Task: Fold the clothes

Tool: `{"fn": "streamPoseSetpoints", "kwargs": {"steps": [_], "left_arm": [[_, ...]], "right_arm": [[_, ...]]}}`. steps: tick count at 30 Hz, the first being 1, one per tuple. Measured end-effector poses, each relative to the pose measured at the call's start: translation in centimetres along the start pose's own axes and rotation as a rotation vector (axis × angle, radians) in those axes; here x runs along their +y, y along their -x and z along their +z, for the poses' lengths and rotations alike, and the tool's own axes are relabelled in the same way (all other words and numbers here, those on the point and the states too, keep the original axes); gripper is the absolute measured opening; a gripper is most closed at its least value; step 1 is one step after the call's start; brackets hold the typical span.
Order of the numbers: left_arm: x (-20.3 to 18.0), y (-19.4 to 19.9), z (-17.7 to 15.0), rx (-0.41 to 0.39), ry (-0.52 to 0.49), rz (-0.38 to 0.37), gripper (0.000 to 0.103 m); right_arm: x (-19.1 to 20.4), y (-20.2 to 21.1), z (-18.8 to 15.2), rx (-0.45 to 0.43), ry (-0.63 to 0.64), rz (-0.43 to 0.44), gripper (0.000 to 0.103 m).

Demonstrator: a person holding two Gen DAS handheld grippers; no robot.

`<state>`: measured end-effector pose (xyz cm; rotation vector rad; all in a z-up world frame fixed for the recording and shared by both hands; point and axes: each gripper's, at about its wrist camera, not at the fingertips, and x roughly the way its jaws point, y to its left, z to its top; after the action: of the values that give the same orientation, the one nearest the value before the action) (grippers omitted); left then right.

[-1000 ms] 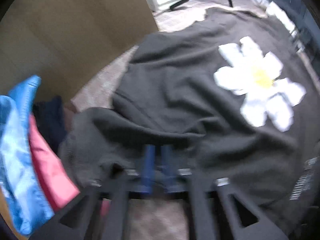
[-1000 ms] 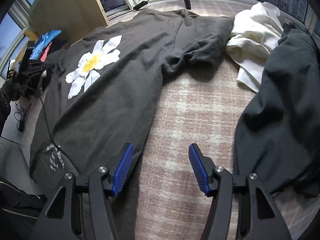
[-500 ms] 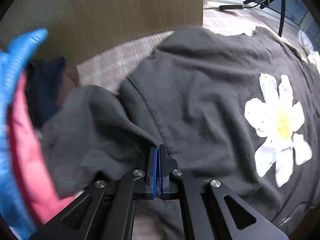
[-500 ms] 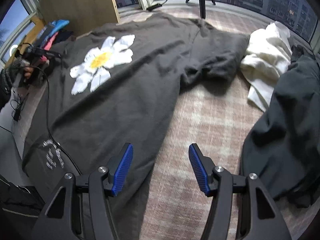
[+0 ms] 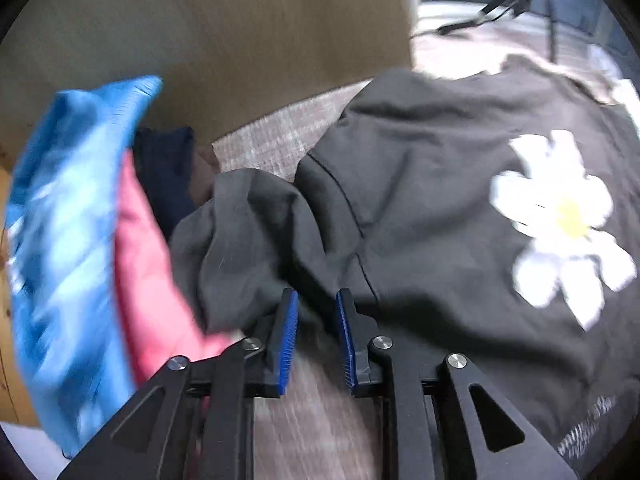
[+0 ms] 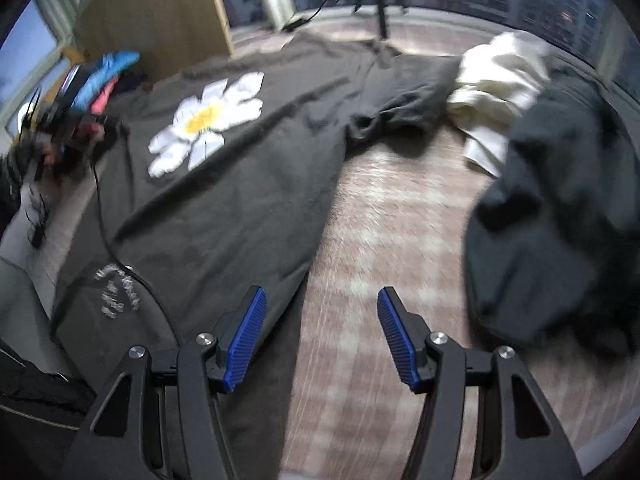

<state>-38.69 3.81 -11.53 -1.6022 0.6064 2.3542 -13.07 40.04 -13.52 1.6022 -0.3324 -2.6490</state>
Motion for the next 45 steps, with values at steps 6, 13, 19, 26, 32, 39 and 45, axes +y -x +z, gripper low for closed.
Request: {"fn": "streamPoseSetpoints", "kwargs": {"steps": [6,13,19,26,32,39,45], "left_arm": [[-0.4,1.8,-8.2,0.049,0.017,-0.139,0.032],[-1.8,1.0,-13.2,0.105,0.099,-0.138,0.032],[-2.5,-0.7,-12.8,0.110,0.095,-0.144,0.027],[-3.1,-0.4,-12.6,0.053,0.061,-0.117,0.001],[0.6,0.2,-13.2,0.038,0.167,-0.145,0.001],[0.4,-1.9,-12.0,0.111,0.124,-0.001,0.007],[3.5,2.4,-12.6,0.055,0.158,-0.001,0.008]], "right_arm": [[0.1,1.9,-5.3,-0.044,-0.059,0.048,0.057],[1.1,-0.1,-8.1,-0.019,-0.019,0.052,0.036],[1.4,-0.9,-8.6,-0.004,0.035,0.036,0.020],[2.9,-0.3,-8.2,0.003,0.123,0.028,0.004],[-0.1,3.0,-7.8,-0.010,0.027,0.005,0.003],[1.0,0.3,-7.7,0.082,0.037,-0.012,0.005],[-1.5,5.1,-7.8,0.011,-0.072,0.028,0.013]]}}
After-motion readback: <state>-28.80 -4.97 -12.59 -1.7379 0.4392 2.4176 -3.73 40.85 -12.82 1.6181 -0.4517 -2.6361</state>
